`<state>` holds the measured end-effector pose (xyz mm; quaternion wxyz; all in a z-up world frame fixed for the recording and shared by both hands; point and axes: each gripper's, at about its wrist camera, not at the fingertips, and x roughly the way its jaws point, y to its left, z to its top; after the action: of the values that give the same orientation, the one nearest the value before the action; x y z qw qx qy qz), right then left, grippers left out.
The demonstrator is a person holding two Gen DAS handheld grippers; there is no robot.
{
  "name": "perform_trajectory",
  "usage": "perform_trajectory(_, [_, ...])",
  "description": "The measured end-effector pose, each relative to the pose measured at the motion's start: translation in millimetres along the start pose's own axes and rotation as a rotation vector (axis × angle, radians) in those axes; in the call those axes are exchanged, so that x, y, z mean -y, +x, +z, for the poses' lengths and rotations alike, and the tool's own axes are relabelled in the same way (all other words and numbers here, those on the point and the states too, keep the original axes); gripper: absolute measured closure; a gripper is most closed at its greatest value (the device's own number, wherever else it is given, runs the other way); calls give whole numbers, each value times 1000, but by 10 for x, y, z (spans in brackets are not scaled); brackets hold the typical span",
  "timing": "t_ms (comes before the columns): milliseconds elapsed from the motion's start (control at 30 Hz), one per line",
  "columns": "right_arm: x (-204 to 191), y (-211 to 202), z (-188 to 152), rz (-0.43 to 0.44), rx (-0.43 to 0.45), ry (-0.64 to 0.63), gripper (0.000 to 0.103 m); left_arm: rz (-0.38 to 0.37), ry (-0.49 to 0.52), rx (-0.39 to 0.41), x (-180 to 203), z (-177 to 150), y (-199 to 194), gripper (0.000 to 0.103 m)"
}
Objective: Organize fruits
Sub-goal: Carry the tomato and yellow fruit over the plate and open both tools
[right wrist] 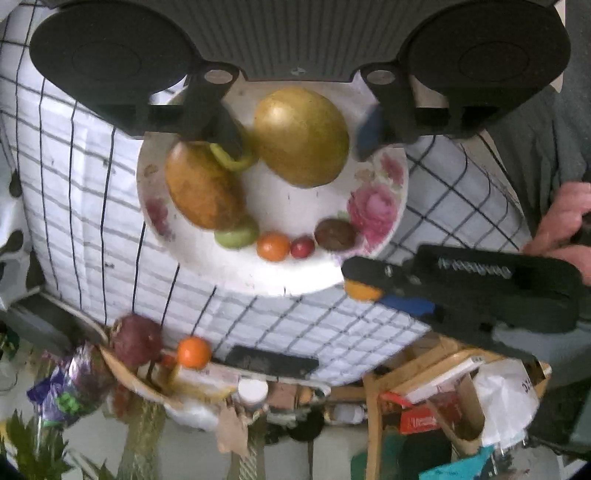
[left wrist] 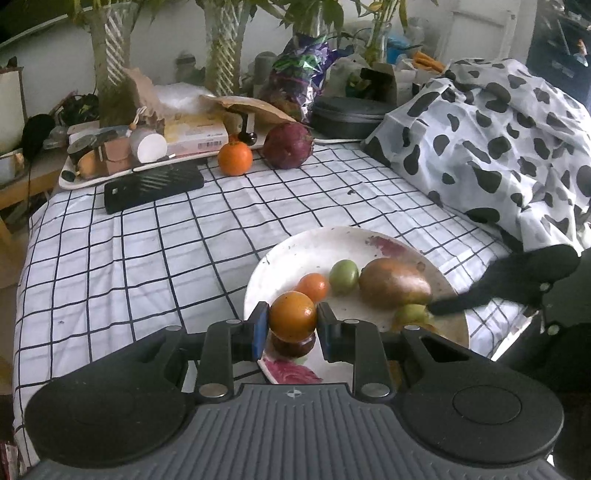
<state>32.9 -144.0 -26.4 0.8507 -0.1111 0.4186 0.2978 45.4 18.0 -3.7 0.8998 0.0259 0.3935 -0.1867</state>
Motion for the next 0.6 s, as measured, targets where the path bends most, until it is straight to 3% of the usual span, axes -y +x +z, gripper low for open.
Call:
perform_trajectory(33, [4, -28, 3, -7, 20, 0, 6, -2, -2, -1, -3, 1, 2, 76])
perform_trajectory(600, [223, -316, -36, -72, 98, 126, 0, -42, 14, -49, 141, -112, -14, 76])
